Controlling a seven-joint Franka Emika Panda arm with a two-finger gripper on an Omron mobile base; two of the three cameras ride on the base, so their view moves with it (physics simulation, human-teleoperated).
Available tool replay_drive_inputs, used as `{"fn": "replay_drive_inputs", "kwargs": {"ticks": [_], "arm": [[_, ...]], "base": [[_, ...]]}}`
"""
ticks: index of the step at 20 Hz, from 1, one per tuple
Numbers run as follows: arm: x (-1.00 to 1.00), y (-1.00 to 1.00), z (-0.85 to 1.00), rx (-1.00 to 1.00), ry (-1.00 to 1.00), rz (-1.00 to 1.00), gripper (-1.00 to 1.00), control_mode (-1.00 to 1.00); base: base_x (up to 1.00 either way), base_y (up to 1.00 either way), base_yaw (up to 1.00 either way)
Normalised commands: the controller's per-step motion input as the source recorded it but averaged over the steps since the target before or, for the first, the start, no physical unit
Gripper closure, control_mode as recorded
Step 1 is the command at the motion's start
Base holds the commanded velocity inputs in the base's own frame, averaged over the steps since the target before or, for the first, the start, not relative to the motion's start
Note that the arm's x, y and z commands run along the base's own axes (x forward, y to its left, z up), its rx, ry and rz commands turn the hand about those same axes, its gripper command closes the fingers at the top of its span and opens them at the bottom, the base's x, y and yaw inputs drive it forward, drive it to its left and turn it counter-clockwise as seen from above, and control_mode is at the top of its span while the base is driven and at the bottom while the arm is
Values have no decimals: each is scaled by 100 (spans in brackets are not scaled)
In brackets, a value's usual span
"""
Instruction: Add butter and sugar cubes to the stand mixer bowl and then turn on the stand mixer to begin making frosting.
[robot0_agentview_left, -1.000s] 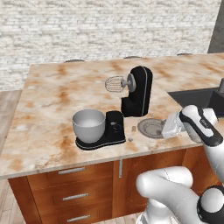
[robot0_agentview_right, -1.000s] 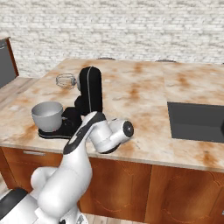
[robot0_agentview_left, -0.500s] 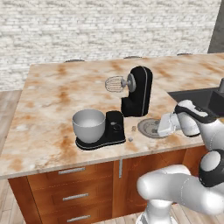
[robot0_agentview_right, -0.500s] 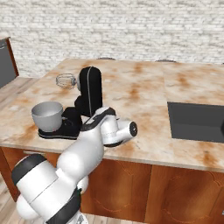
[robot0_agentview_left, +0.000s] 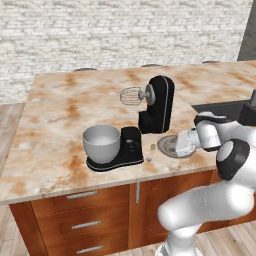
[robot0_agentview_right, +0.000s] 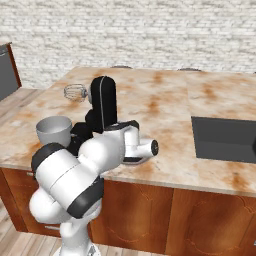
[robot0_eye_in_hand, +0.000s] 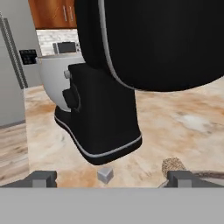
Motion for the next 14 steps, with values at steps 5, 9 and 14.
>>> {"fn": "replay_drive_inputs", "kwargs": {"ticks": [5,9,14], "arm": [[32,16,-20,0,0,4,-100,-100],[26,17,-20,0,-1,2,-100,-100],[26,3,-28,0,-3,2,-100,-100]], "base": [[0,0,0],[0,0,0],[0,0,0]]}}
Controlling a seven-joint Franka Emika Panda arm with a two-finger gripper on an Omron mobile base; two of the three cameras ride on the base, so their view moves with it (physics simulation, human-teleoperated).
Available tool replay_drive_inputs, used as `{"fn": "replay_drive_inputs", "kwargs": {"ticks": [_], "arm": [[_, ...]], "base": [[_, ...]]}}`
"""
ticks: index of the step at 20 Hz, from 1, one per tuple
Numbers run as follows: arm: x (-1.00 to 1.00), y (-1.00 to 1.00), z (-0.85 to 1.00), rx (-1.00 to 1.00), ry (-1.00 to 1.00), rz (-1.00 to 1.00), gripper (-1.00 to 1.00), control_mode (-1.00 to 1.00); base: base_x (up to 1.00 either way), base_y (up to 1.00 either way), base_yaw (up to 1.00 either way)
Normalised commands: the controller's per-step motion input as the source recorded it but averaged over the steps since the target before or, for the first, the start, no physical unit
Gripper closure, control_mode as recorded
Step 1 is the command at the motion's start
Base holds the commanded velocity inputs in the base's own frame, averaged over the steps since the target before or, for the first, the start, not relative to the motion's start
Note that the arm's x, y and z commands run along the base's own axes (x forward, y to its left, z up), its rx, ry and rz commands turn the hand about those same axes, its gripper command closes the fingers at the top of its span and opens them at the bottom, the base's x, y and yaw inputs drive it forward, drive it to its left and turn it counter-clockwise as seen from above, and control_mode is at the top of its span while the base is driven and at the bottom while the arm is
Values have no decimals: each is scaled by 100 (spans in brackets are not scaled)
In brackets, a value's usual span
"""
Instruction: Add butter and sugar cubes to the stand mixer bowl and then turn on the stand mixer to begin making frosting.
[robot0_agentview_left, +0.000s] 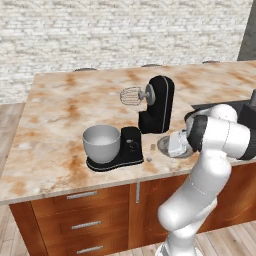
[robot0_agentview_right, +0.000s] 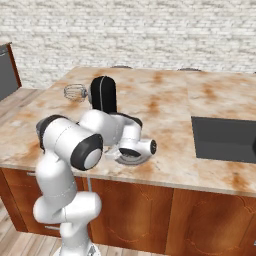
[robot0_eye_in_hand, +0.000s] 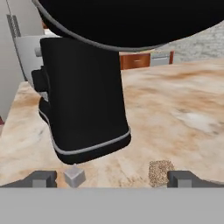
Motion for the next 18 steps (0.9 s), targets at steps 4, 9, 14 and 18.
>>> {"fn": "replay_drive_inputs", "kwargs": {"ticks": [4,9,14,18], "arm": [[27,1,-22,0,-2,2,-100,-100],[34,0,-14,1,0,2,-100,-100],[32,10,-13,0,0,2,-100,-100],[24,23,-13,0,0,3,-100,-100]], "base": [[0,0,0],[0,0,0],[0,0,0],[0,0,0]]}}
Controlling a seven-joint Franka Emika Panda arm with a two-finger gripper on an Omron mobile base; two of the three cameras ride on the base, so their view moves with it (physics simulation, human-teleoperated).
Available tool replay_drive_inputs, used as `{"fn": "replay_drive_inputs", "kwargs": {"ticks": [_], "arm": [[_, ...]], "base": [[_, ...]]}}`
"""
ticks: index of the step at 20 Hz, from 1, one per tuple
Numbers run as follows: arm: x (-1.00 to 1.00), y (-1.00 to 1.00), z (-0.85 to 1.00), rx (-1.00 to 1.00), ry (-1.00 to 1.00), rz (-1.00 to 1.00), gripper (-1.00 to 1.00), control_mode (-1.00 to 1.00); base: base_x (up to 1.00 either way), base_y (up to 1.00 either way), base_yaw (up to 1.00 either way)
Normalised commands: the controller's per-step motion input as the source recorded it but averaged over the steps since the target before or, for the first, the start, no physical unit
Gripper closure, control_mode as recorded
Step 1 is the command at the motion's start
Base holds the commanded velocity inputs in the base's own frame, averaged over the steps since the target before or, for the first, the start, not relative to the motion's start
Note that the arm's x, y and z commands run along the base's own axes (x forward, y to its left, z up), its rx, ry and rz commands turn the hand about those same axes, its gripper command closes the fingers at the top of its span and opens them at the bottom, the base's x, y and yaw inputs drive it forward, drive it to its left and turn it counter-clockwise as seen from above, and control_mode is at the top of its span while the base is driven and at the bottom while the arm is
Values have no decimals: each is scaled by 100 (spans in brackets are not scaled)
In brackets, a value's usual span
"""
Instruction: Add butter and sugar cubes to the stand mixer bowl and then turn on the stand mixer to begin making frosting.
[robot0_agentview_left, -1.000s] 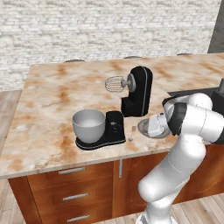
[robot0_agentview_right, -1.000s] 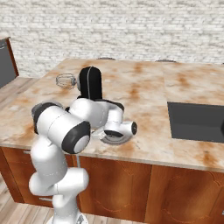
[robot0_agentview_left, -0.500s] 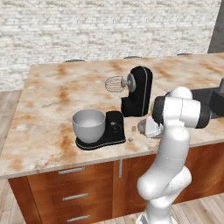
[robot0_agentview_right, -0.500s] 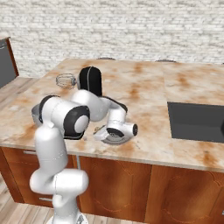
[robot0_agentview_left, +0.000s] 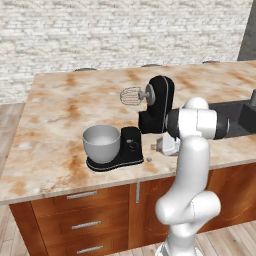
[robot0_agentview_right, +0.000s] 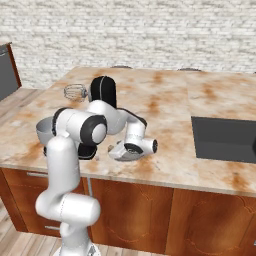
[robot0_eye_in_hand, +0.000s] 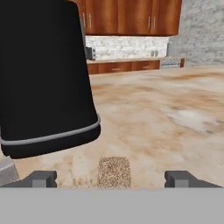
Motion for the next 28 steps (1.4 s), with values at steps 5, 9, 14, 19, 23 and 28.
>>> {"fn": "replay_drive_inputs", "kwargs": {"ticks": [5,9,14,19,23,28], "arm": [[22,14,-16,0,0,1,-100,-100],[-4,9,-24,0,-1,0,-100,-100],[-41,25,-17,0,-14,0,-100,-100],[-19,31,-34,-1,-7,0,-100,-100],[1,27,-40,-1,1,0,-100,-100],[6,13,-56,-6,9,-1,100,-100]], "base": [[0,0,0],[0,0,0],[0,0,0],[0,0,0],[0,0,0],[0,0,0]]}}
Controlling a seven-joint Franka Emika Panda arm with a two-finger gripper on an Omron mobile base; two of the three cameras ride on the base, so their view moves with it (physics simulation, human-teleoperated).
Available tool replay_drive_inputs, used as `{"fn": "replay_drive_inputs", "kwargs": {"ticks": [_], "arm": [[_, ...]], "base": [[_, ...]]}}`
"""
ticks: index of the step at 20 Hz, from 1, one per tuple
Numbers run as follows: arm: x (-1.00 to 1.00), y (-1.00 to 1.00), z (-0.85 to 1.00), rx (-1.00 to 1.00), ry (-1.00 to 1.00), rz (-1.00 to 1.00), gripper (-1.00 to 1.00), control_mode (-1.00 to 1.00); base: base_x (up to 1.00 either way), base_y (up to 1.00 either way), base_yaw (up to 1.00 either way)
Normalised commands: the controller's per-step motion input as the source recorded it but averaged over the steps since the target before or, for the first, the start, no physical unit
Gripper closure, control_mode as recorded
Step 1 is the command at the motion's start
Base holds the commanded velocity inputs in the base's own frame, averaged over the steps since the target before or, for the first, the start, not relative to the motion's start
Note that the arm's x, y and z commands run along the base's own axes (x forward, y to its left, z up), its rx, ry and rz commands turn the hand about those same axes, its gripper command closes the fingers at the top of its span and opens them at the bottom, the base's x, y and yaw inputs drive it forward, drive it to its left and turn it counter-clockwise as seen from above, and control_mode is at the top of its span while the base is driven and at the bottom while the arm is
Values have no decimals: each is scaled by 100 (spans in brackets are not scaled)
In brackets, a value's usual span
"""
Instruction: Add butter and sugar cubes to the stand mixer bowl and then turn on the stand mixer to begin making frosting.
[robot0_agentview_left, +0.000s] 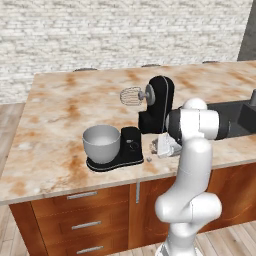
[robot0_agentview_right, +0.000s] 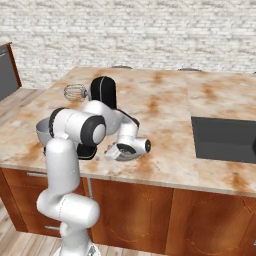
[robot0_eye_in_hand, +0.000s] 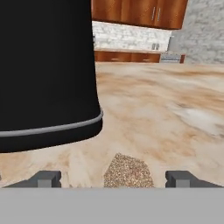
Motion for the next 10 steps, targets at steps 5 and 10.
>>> {"fn": "replay_drive_inputs", "kwargs": {"ticks": [5,10], "arm": [[1,0,-53,-4,6,-1,100,-100],[-49,-1,-9,0,-5,0,100,-100]], "base": [[0,0,0],[0,0,0]]}}
